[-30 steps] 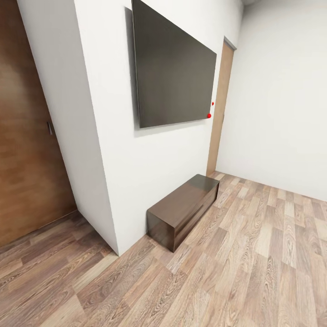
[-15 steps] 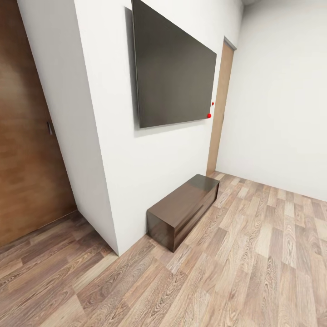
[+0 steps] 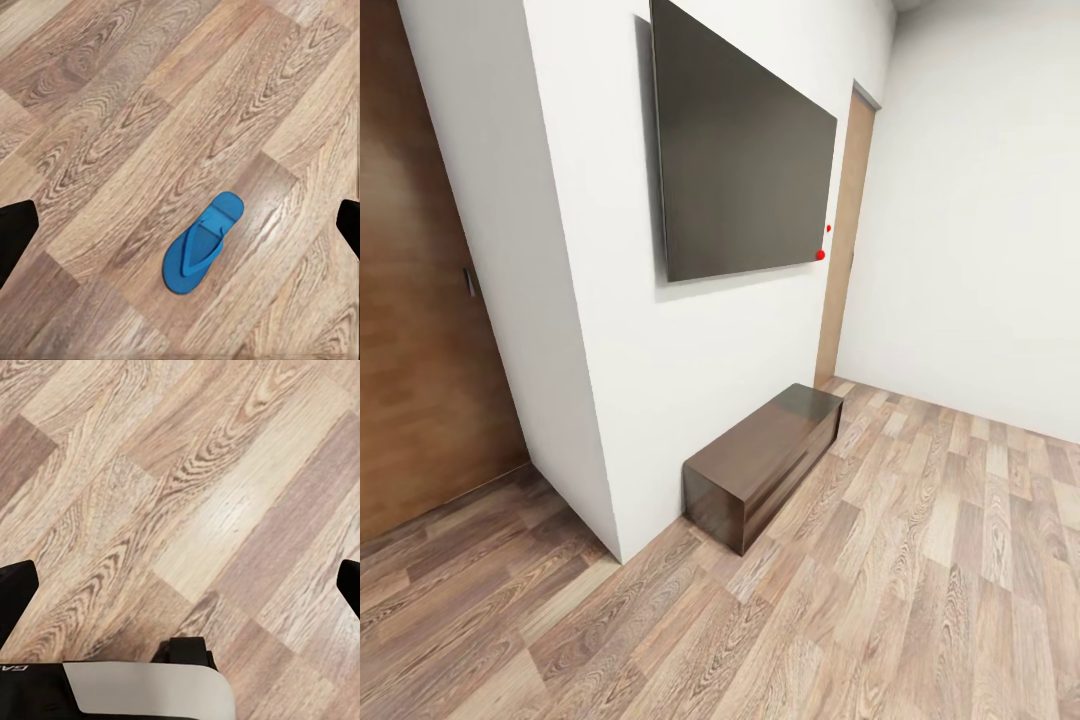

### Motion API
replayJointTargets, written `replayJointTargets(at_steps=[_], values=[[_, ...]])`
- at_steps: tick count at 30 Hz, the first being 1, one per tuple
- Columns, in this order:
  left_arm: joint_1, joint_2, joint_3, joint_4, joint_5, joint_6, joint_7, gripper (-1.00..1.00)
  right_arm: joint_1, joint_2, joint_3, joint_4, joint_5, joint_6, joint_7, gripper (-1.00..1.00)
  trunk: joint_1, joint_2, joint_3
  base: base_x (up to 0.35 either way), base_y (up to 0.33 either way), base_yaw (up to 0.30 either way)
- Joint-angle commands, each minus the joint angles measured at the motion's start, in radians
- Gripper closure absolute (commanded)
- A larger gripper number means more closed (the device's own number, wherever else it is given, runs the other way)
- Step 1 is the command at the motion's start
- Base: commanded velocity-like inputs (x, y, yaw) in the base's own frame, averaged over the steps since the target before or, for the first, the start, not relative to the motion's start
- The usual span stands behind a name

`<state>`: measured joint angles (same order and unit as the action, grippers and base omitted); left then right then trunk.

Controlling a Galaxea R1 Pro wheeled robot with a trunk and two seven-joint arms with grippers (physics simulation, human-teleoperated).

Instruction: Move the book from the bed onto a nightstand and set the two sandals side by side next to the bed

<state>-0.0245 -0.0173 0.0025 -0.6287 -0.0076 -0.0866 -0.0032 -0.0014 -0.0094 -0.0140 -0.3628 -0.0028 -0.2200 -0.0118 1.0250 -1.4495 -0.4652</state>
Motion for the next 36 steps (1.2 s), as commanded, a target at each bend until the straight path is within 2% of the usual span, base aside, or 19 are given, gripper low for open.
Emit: replayJointTargets(at_steps=[1, 5, 8, 9, 15, 17, 18, 23, 24, 25, 26, 27, 36], values=[[-0.031, -0.008, 0.000, -0.008, -0.002, 0.071, -0.002, -1.00, 0.000, 0.000, -0.001, 0.000, 0.000, -0.002, -0.001, -1.00, 0.000, 0.000, -0.001, 0.000, 0.000, 0.000], [-0.116, -0.025, -0.001, -0.017, -0.002, 0.211, -0.010, -1.00, 0.000, 0.000, -0.001, 0.000, 0.000, -0.002, -0.001, -1.00, 0.000, 0.000, -0.001, 0.000, 0.000, 0.000], [-0.179, -0.041, -0.001, -0.019, -0.003, 0.291, -0.019, -1.00, 0.000, 0.000, -0.001, 0.001, 0.000, -0.002, -0.001, -1.00, 0.000, 0.000, -0.001, 0.000, 0.000, 0.000], [-0.216, -0.051, -0.001, -0.019, -0.003, 0.331, -0.023, -1.00, 0.000, 0.000, -0.001, 0.002, 0.000, -0.002, -0.001, -1.00, 0.000, 0.000, -0.001, 0.000, 0.000, 0.000], [-0.311, -0.070, -0.002, -0.011, -0.001, 0.416, -0.031, -1.00, 0.000, 0.000, -0.001, 0.003, 0.000, -0.002, -0.002, -1.00, 0.000, 0.000, -0.001, 0.000, 0.000, 0.000], [-0.341, -0.092, -0.006, -0.003, -0.002, 0.457, -0.030, -1.00, 0.000, 0.000, -0.001, 0.004, 0.000, -0.002, -0.002, -1.00, 0.000, 0.000, -0.001, 0.000, 0.000, 0.000], [-0.356, -0.115, -0.022, 0.002, -0.005, 0.496, -0.028, -1.00, 0.000, 0.000, -0.002, 0.004, 0.000, -0.002, -0.002, -1.00, 0.000, 0.000, -0.001, 0.000, 0.000, 0.000], [-0.367, -0.130, -0.089, 0.011, -0.022, 0.532, -0.027, -1.00, 0.000, 0.000, -0.008, 0.003, 0.000, -0.002, -0.002, -1.00, 0.000, 0.000, -0.001, 0.000, 0.000, 0.000], [-0.367, -0.130, -0.089, 0.011, -0.022, 0.532, -0.027, -1.00, 0.000, 0.000, -0.008, 0.003, 0.000, -0.002, -0.002, -1.00, 0.000, 0.000, -0.001, 0.000, 0.000, 0.000], [-0.369, -0.132, -0.122, 0.021, -0.029, 0.537, -0.027, -1.00, 0.000, 0.000, -0.011, 0.003, 0.000, -0.002, -0.001, -1.00, 0.000, 0.000, -0.001, 0.000, 0.000, 0.000], [-0.370, -0.131, -0.136, 0.026, -0.032, 0.539, -0.028, -1.00, 0.000, 0.000, -0.012, 0.003, 0.000, -0.002, -0.002, -1.00, 0.000, 0.000, -0.001, 0.000, 0.000, 0.000], [-0.372, -0.124, -0.174, 0.052, -0.041, 0.541, -0.028, -1.00, 0.000, 0.000, -0.018, 0.002, 0.000, -0.002, -0.002, -1.00, 0.000, 0.000, -0.001, 0.000, 0.000, 0.000], [-0.373, -0.121, -0.201, 0.063, -0.046, 0.545, -0.028, -1.00, 0.000, 0.000, -0.021, 0.002, 0.000, -0.002, -0.001, -1.00, 0.000, 0.000, -0.001, 0.000, 0.000, 0.000]])
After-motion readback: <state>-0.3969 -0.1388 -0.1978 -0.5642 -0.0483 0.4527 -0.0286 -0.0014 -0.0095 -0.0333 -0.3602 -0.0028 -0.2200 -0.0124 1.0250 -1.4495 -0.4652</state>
